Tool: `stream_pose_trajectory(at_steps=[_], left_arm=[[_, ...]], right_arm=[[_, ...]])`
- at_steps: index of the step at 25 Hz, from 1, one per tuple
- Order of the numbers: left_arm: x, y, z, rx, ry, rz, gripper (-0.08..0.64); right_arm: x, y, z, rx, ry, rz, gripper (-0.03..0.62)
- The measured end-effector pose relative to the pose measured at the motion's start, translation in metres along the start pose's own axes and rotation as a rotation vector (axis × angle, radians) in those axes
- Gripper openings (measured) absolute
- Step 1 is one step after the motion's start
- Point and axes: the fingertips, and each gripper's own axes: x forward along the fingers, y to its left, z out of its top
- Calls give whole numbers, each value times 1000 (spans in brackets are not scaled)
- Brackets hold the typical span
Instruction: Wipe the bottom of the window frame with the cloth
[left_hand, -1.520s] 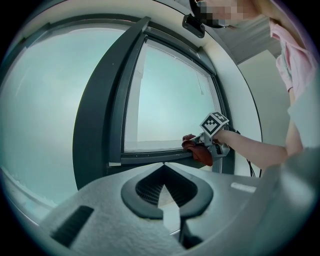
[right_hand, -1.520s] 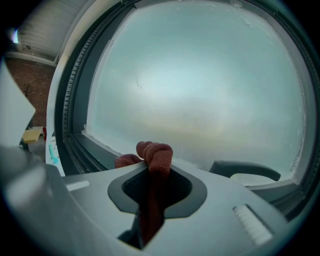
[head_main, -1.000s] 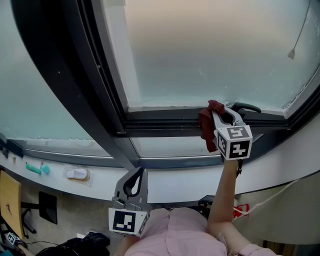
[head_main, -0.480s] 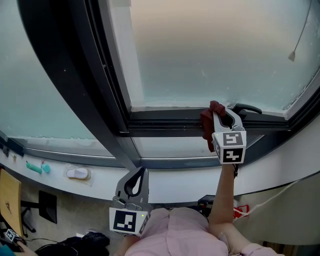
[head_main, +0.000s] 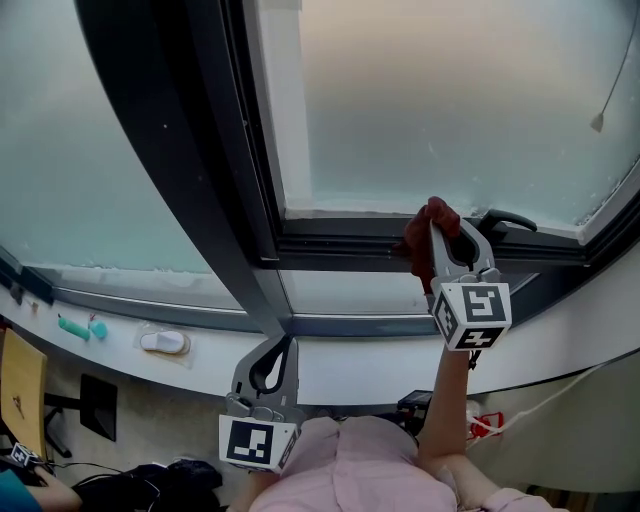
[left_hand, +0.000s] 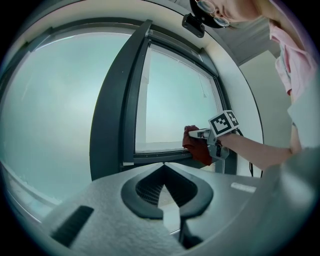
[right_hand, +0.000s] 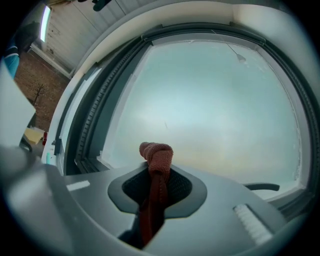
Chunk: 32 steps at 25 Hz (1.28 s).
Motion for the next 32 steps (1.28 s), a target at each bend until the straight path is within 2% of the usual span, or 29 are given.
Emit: stream_pose_trajectory(at_steps=[8, 19, 24, 32], left_arm=[[-20, 23, -7, -4, 12, 21, -5], [-43, 49, -16, -34, 19, 68, -5], [-48, 56, -19, -48, 18, 89, -5], [-48, 52, -19, -54, 15, 76, -5]], right_arm=[[23, 116, 25, -38, -66, 164, 63], [58, 221, 10, -71, 20, 358, 62], [67, 235, -10, -139, 90, 349, 61], [69, 232, -13, -262, 119, 322, 61]])
